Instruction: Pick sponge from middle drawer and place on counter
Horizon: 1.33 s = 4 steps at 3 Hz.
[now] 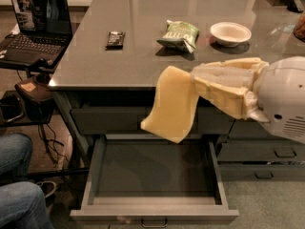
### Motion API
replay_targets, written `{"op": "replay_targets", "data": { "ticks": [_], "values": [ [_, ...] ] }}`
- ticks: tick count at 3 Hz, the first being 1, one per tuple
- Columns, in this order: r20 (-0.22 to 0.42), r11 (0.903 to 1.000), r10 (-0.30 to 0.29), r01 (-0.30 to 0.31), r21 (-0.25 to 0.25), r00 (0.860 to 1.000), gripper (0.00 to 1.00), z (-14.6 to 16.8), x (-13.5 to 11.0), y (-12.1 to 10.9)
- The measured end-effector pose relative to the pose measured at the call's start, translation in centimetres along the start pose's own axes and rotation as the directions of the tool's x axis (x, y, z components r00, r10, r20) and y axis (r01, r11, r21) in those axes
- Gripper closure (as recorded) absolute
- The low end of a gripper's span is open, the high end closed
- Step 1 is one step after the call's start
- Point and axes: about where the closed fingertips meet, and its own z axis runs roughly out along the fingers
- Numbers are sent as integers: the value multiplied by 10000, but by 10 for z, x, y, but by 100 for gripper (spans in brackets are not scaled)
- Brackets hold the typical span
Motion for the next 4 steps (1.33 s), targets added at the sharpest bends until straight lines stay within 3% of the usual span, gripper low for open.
{"op": "replay_targets", "data": {
  "ticks": [2,3,4],
  "values": [
    [30,10000,-60,60,-8,10000,100,9,-1,-12],
    [-71,9896,72,-61,1440,9999,100,-4,-2,-101],
    [-424,9782,-198,281,2057,9989,100,-16,-1,-142]
  ]
}}
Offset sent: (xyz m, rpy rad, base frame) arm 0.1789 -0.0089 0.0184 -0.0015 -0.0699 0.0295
